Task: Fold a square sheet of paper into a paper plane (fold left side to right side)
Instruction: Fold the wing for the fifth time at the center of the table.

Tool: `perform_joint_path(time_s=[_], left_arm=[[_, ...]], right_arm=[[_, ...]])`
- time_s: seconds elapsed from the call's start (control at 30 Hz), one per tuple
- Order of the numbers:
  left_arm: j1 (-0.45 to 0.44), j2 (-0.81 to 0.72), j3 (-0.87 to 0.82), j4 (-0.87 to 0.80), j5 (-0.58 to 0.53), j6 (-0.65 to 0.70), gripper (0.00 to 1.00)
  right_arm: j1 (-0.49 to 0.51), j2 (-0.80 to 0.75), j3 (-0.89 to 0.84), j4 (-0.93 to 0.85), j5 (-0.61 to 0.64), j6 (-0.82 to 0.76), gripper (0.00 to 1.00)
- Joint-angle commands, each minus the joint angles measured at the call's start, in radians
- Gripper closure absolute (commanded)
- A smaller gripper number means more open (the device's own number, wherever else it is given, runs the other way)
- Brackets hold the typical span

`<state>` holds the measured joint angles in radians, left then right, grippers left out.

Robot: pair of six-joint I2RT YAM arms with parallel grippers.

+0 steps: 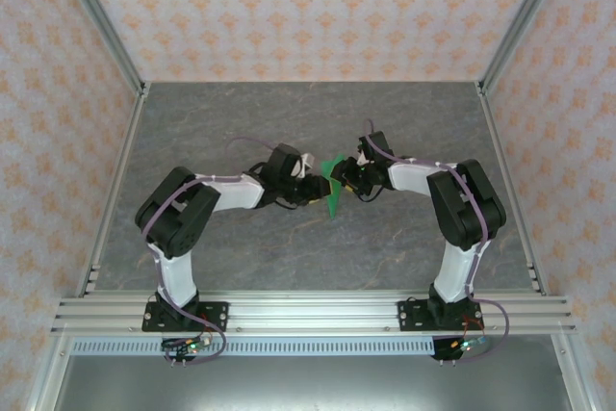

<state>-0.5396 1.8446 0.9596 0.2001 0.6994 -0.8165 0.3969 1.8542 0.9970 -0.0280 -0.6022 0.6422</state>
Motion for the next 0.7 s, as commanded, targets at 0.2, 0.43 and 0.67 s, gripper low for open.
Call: perform_joint_path(time_s=[0.2,0.43,0.67], left_arm=[[0.101,0.03,0.094,-0.05,0.069,0.0,0.6],[0.109,0.169,0.237,-0.032,0.098,-0.046,0.64],[0.117,0.207,0.247,-0.037,0.085,-0.055,0.65]], right_arm=[[0.003,0.048,-0.009,-0.071,0.058,-0.019,0.54],[0.003,0.045,-0.014,-0.071,0.059,-0.02,0.54],[0.002,0.048,-0.016,-0.069,0.057,-0.019,0.54]])
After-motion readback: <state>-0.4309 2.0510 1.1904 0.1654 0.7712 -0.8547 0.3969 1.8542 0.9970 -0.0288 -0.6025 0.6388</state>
